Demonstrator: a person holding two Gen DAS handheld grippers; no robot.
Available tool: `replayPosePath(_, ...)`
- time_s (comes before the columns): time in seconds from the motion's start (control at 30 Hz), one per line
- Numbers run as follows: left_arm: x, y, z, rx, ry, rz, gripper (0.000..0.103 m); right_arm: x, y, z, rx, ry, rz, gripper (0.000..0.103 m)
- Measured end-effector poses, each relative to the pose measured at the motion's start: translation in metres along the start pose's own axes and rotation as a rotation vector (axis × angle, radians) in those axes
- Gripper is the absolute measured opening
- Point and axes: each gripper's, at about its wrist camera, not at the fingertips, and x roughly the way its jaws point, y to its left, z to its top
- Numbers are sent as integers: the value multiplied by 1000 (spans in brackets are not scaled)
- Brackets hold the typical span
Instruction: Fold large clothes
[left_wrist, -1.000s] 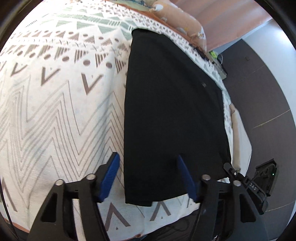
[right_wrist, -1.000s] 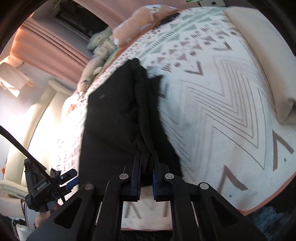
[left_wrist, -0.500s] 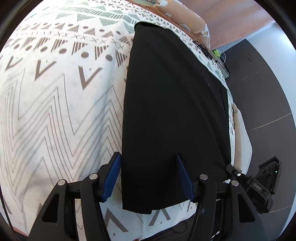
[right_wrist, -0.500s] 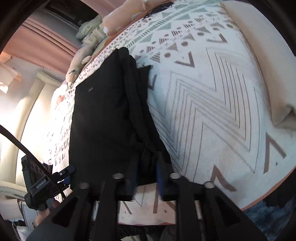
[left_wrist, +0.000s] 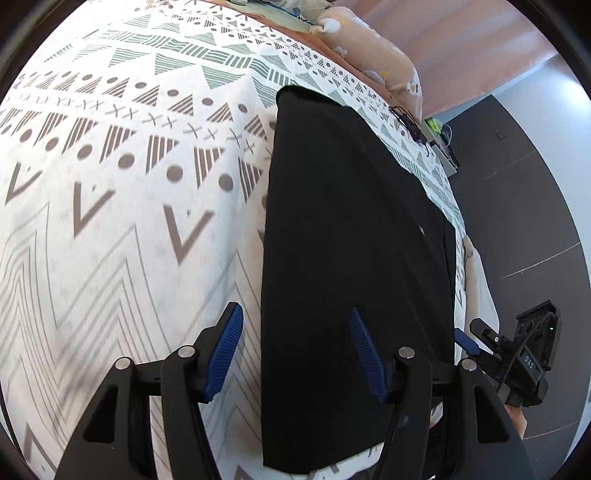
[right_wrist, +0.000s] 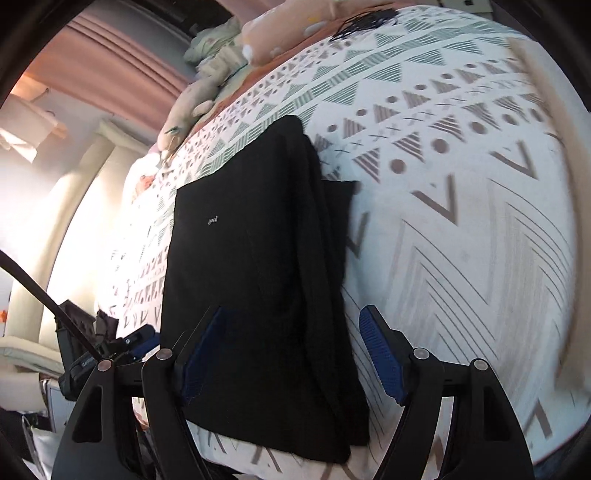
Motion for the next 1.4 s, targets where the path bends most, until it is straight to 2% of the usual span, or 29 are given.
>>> replayPosePath(0.27,22,6,28,-1,30,-30,61,46,-9,36,4,79,50,73)
replayPosePath(0.37,34,9,35,-5,49,-47,61,63,-17,45,24,99,36,73)
replayPosePath(0.57,51,5,53,11,54,-86,60,95,-32,61,93,147,173,73)
replayPosePath(0.6,54,3,56,20,54,-79,57,98,-33,64,98,150,186,73)
replayPosePath(0.83,55,-30,65,161,53,29,57,125,-26,90,88,201,192,73)
replayPosePath(0.97,57,-50,65,233,48,74,57,134,-21,97,72,203,171,73)
replayPosePath(1.0,57,-51,64,239,48,77,57,135,-21,97,65,195,165,68)
replayPosePath(1.03,57,-50,65,236,51,74,57,134,-21,95,57,181,150,61)
replayPosePath(1.07,57,-48,67,222,58,63,57,133,-21,94,51,174,138,46)
replayPosePath(1.1,56,-44,68,204,62,51,57,133,-23,92,52,170,140,37)
replayPosePath(1.2,59,-24,77,111,67,0,57,129,-35,83,83,152,190,29)
replayPosePath(1.3,69,3,81,-32,113,-95,57,129,-43,77,106,151,225,29)
replayPosePath(1.4,78,15,81,-93,128,-149,57,130,-45,76,107,164,244,30)
